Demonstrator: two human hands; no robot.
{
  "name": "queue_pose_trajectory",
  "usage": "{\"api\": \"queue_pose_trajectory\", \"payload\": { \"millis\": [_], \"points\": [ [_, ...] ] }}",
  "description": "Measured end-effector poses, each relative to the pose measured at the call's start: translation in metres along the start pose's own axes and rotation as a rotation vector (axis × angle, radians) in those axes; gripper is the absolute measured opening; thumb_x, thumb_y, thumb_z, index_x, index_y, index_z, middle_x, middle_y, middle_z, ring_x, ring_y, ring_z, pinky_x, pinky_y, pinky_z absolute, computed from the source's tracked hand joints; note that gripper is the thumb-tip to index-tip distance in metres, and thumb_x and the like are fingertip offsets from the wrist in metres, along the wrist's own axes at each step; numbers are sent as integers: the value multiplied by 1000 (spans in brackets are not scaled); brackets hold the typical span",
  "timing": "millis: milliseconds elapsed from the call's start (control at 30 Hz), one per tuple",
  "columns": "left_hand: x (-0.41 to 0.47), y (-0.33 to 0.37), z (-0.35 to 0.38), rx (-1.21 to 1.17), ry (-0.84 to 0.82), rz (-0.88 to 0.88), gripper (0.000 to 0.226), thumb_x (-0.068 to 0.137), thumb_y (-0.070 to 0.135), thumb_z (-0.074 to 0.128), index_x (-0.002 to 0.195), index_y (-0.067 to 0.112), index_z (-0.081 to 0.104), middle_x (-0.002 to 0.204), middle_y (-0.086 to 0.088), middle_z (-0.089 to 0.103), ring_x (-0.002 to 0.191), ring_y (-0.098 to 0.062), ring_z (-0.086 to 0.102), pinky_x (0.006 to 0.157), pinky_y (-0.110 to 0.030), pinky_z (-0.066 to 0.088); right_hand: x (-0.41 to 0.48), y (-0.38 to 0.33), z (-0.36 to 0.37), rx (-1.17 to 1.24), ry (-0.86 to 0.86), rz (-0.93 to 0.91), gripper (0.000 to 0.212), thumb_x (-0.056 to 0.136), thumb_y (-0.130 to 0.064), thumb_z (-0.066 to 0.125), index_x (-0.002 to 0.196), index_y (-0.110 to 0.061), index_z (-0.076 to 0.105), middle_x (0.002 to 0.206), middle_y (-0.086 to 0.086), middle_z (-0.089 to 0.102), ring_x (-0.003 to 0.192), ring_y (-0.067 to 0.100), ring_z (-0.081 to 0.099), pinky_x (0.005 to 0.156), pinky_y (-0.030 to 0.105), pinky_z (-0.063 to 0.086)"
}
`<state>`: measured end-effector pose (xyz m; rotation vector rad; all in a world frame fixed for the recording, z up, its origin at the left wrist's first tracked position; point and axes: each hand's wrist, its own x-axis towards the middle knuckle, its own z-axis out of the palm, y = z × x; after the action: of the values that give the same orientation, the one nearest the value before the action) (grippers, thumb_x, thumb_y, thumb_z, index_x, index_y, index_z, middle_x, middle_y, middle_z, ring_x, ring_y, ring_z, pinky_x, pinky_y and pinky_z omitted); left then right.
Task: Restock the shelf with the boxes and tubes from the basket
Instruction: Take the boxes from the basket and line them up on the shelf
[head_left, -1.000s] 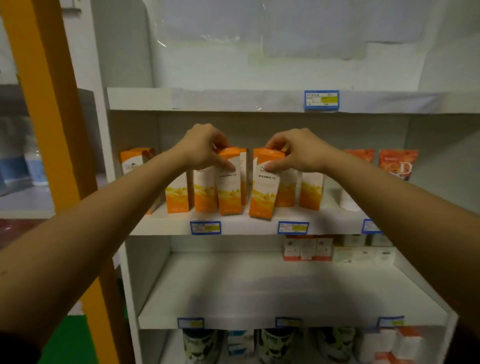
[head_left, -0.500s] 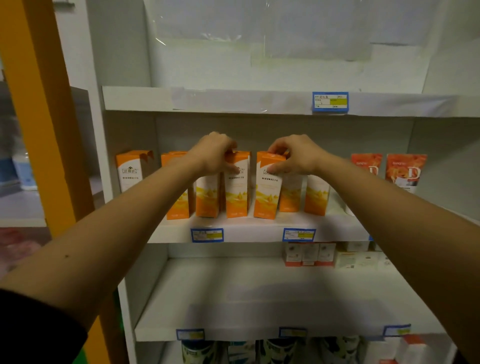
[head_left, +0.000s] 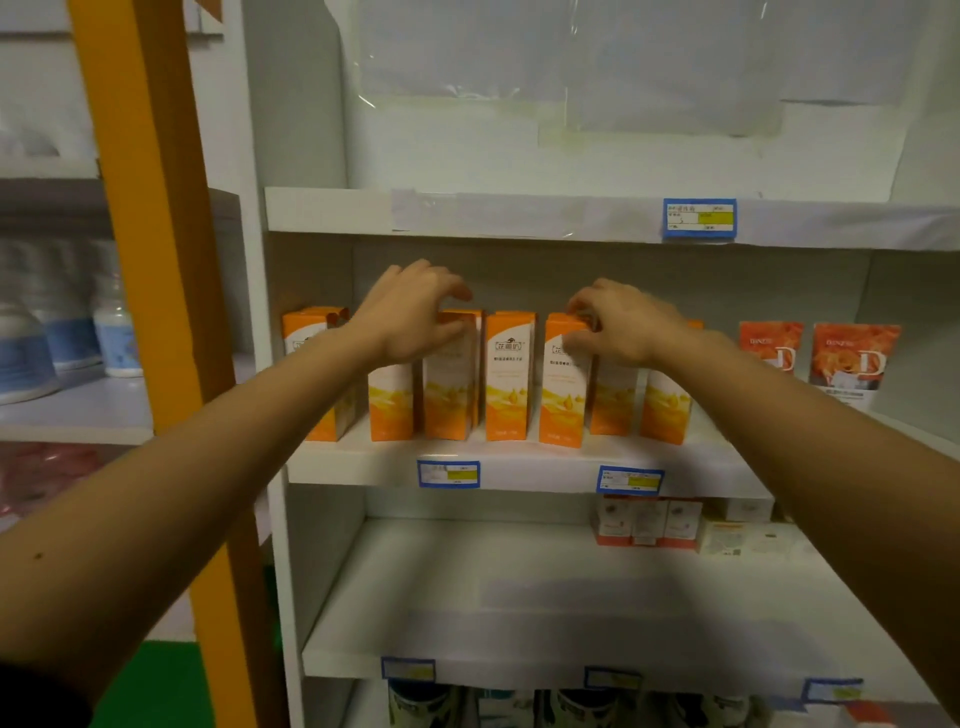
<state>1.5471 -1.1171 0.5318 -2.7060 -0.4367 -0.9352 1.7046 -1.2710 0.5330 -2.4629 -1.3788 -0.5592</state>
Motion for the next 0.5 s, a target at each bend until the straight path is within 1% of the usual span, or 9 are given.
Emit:
{"api": "queue_pose_trajectory", "payload": {
  "millis": [100,200,267,400,500],
  "points": [
    [-13,-24,-13,-22,28,-58,35,89,30,54,120,15,57,127,-6,57,120,-24,47,99,-39,36,1,-9,-2,-22,87,-34,48,91,-37,51,135,-21,42,141,4,40,127,25,43,95,42,42],
    [-25,-46,-26,-74,-1,-140,31,89,25,54,117,13,59,123,-8,58,116,-22,49,94,-37,42,5,-25,-2,2,112,-125,43,93,-35,48,133,-20,44,139,3,43,122,24,46,91,39,43],
    [-31,-59,-32,-63,-29,-158,30,90,21,52,117,11,59,123,-10,58,115,-23,50,91,-34,42,8,-40,-2,18,115,-187,39,94,-33,46,131,-20,47,136,3,46,121,22,46,92,40,43],
    [-32,-74,-34,-56,-120,-190,30,92,20,51,118,8,59,122,-12,61,112,-23,55,88,-30,43,20,-72,-2,68,116,-265,34,95,-28,44,127,-17,52,129,5,53,119,22,47,91,39,44],
    [-27,-78,-32,-67,-220,-184,33,92,21,50,120,5,59,124,-14,61,113,-25,58,94,-34,47,35,-94,-1,82,74,-276,34,95,-28,44,126,-18,53,129,7,55,119,23,48,90,39,45]
  ]
}}
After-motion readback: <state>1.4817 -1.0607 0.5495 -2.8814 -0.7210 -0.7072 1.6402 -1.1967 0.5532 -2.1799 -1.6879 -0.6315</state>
